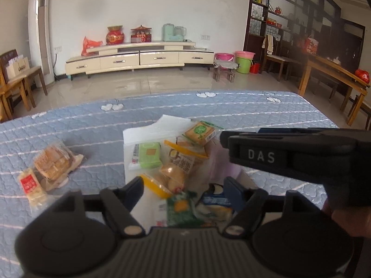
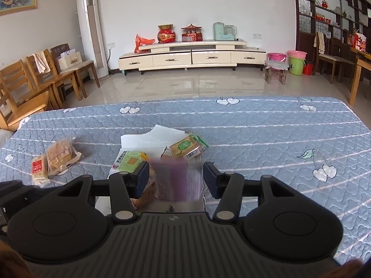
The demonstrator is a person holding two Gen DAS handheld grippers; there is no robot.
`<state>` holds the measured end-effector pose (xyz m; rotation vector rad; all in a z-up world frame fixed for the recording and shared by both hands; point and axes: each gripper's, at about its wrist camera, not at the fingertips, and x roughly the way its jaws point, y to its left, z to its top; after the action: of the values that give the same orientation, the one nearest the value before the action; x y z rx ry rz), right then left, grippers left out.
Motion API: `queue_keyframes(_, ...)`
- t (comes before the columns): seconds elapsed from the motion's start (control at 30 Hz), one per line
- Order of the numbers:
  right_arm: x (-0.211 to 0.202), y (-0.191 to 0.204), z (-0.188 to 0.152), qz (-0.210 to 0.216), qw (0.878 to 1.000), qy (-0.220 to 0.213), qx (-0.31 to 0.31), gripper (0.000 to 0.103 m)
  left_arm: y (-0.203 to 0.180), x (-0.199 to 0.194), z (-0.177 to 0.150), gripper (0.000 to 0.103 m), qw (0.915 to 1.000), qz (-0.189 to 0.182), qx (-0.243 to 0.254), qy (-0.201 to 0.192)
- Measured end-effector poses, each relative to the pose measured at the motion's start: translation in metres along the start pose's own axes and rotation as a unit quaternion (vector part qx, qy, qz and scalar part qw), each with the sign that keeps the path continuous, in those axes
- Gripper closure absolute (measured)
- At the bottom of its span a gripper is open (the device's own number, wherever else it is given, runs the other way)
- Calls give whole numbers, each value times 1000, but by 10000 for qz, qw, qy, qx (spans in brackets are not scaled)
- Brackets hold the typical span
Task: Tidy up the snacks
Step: 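Open both tools to release the biscuit box and purple packet into the tray, then move both tools back to the last snacks on the table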
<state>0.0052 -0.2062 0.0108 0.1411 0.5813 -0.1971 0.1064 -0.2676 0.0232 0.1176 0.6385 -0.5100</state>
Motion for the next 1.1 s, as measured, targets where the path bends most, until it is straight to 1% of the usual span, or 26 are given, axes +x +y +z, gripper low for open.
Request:
queue_keyframes(0.1,-10,2,1,-40,9999,-94,16,35,3,-6,1,24,10000,68,-30,-16)
queue_keyframes(0.23,-25,9,4,-54,9998,-200,-29,34,13,-16,1,23,9996,225,-134,-51)
queue_keyframes(0.37,-39,18,5,-17,9995,-299,-71,29,29,-30,-2,22,9987,418,-251,-128)
queue_keyframes(0.73,-46,63,2,305,9989,-196,-295,28,88,-54,-18,22,9936,826,-754,-138)
queue_keyframes(0.8,-44,70,2,382,9986,-165,-312,28,100,-56,-22,21,9921,910,-858,-133)
queue_keyframes(0.9,-42,81,0,493,9980,-137,-374,27,121,-53,-29,16,9883,1109,-1046,-98)
queue_keyframes(1.1,-33,95,-4,691,9964,-68,-484,26,171,-34,-38,16,9762,1585,-1476,59)
